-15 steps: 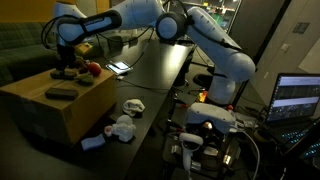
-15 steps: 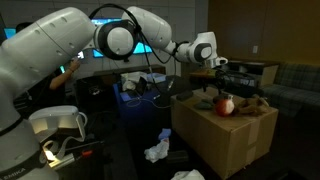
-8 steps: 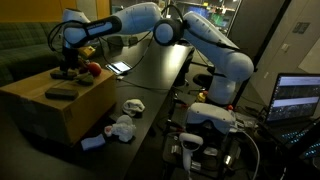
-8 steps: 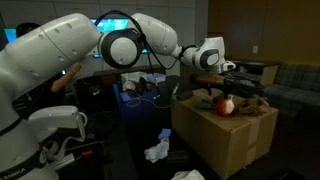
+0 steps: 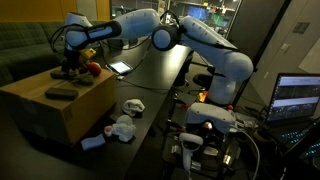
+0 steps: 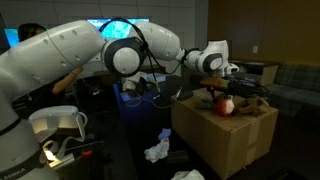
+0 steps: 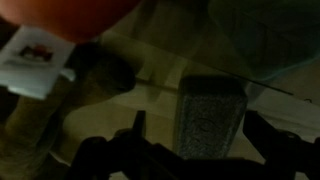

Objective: Pick up all the objects on the box and put them on table, then pick up the all the objects on the table and put them on the box

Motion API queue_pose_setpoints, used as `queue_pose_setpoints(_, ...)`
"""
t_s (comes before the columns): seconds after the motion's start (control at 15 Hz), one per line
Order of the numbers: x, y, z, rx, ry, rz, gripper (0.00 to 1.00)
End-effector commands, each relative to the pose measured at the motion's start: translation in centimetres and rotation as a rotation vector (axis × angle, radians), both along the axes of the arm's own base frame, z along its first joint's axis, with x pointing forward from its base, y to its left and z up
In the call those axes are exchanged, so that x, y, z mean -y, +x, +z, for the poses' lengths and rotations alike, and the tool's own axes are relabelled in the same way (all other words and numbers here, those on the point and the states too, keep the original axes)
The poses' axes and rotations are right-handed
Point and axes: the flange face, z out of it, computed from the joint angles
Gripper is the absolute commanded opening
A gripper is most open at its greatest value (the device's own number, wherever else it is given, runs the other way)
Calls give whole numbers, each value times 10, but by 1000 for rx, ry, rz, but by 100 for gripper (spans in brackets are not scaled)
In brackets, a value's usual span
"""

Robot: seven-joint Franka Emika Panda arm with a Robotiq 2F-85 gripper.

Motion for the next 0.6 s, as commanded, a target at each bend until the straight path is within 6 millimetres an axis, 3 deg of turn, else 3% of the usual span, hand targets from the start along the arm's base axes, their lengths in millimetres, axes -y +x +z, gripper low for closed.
queue_pose_setpoints(0.0, 5, 8, 0, 38, 39, 20, 100)
queue_pose_setpoints(0.33, 8, 9, -9, 32, 42, 27, 100)
queue_pose_setpoints(0.4, 8, 9, -8, 31, 41, 31, 92)
queue_pose_setpoints(0.47, 9, 9, -7, 31, 41, 33, 73)
queue_pose_setpoints(0.53, 8, 9, -7, 33, 38, 36, 66)
